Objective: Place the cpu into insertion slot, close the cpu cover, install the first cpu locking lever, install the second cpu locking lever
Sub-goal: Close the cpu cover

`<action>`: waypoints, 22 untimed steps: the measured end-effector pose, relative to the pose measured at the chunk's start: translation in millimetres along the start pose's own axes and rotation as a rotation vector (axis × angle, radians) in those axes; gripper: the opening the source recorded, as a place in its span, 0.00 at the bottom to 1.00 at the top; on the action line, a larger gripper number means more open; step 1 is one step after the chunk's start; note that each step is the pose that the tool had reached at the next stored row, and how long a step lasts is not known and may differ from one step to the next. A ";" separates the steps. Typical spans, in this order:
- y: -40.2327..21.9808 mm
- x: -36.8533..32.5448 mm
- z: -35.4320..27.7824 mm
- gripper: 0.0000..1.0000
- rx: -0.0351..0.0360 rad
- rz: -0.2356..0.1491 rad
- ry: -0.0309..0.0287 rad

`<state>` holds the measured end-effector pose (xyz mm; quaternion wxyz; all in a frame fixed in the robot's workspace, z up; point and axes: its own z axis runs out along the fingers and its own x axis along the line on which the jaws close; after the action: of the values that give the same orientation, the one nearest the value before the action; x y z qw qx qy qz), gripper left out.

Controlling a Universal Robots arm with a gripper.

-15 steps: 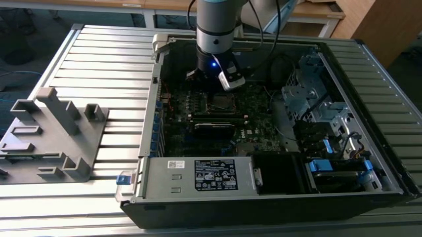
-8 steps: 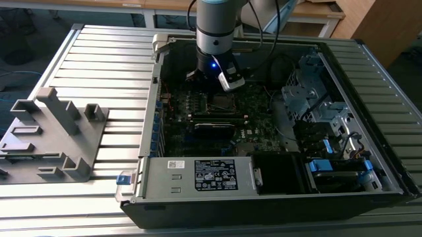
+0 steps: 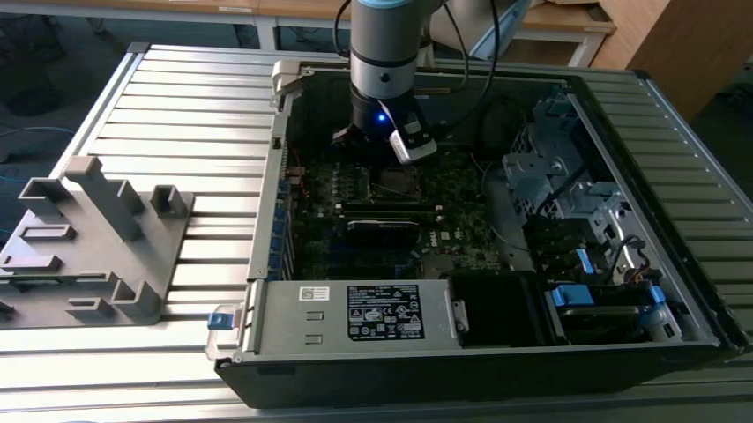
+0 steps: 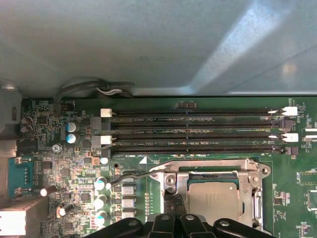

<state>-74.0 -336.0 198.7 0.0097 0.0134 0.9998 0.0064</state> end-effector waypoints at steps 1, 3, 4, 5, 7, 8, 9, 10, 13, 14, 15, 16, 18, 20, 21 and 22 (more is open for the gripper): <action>0.0 0.0 0.1 0.10 -0.0001 0.000 -0.0001; 0.0 0.0 0.6 0.10 0.0000 0.000 0.0000; 0.0 0.0 0.8 0.10 0.0002 0.000 0.0001; 0.0 0.0 0.8 0.10 0.0002 0.000 0.0001; 0.0 0.0 0.9 0.10 0.0001 0.000 0.0000; 0.0 0.0 1.0 0.10 0.0000 0.000 0.0000; 0.0 0.0 1.0 0.10 -0.0001 0.000 -0.0001; 0.0 0.0 0.9 0.10 -0.0002 0.000 -0.0001; 0.2 -0.1 -0.3 0.10 -0.0012 0.000 -0.0006; 0.1 0.0 -1.0 0.10 -0.0006 0.000 -0.0003; 0.1 0.0 -1.8 0.10 -0.0002 0.000 -0.0001; 0.1 0.0 -2.5 0.10 -0.0003 0.000 -0.0002; 0.1 0.0 -3.9 0.10 -0.0002 0.000 -0.0002; 0.1 -0.1 -5.9 0.10 -0.0002 0.000 -0.0002; 0.1 -0.1 -7.2 0.10 -0.0002 0.000 -0.0002; 0.1 -0.2 -8.5 0.10 -0.0002 0.000 -0.0002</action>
<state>-74.0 -336.0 207.2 0.0098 0.0134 0.9998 0.0065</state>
